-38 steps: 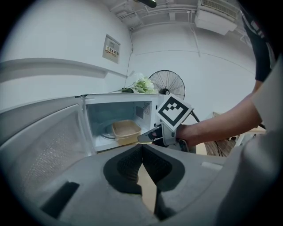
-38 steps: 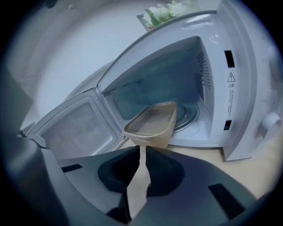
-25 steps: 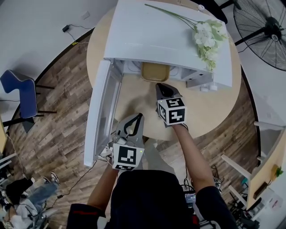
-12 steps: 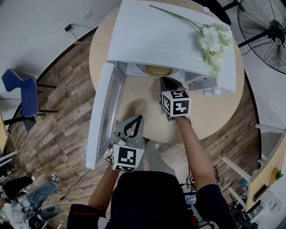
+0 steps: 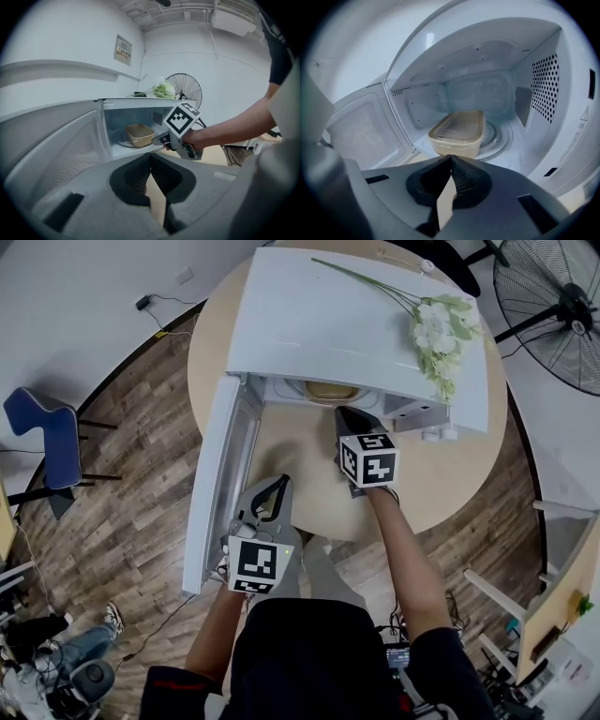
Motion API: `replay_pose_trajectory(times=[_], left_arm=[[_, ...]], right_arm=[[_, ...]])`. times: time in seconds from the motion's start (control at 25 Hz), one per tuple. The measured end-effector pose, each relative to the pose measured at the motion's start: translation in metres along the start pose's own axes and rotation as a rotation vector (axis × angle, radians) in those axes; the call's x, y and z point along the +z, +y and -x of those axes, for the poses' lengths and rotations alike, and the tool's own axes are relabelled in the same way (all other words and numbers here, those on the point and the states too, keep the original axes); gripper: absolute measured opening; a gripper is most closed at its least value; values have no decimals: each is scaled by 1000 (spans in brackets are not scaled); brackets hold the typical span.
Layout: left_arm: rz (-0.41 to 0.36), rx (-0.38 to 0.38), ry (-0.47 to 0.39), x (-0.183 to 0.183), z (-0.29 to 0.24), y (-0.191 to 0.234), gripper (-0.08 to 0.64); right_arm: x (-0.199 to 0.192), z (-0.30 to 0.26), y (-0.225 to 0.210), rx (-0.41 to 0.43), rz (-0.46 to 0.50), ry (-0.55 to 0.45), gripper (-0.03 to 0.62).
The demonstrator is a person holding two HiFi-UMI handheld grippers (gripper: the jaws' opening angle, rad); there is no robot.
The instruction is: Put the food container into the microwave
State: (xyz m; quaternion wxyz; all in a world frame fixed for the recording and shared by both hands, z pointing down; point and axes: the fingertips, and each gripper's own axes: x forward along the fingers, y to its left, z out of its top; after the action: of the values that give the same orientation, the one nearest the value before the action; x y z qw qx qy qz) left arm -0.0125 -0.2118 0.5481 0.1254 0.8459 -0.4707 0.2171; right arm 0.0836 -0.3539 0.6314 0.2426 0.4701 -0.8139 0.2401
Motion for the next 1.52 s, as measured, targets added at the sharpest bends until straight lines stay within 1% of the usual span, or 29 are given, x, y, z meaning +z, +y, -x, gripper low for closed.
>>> replay_pose_trajectory(times=[0.2,0.4,0.88,1.24,1.36,1.52], left_arm=[[-15,22,-30,18,8,7,17],[-40,34,-70,45,21,1,17],[-103,67,-196,113,59,-17,17],[-164,95,-291,157,84,-25,17],[-180,102,-315,166,91,-26,17],[-194,108,-335,174,102,-29,17]], right_arm=[[7,31,13,23,26,-36,11],[24,79,35,49,72,-97,11],[88,208,62,79,84,-336,11],[131,270,76,70,148,-477,11],[138,284,80,66,163,-517,11],[143,300,83,37,201,-555,11]])
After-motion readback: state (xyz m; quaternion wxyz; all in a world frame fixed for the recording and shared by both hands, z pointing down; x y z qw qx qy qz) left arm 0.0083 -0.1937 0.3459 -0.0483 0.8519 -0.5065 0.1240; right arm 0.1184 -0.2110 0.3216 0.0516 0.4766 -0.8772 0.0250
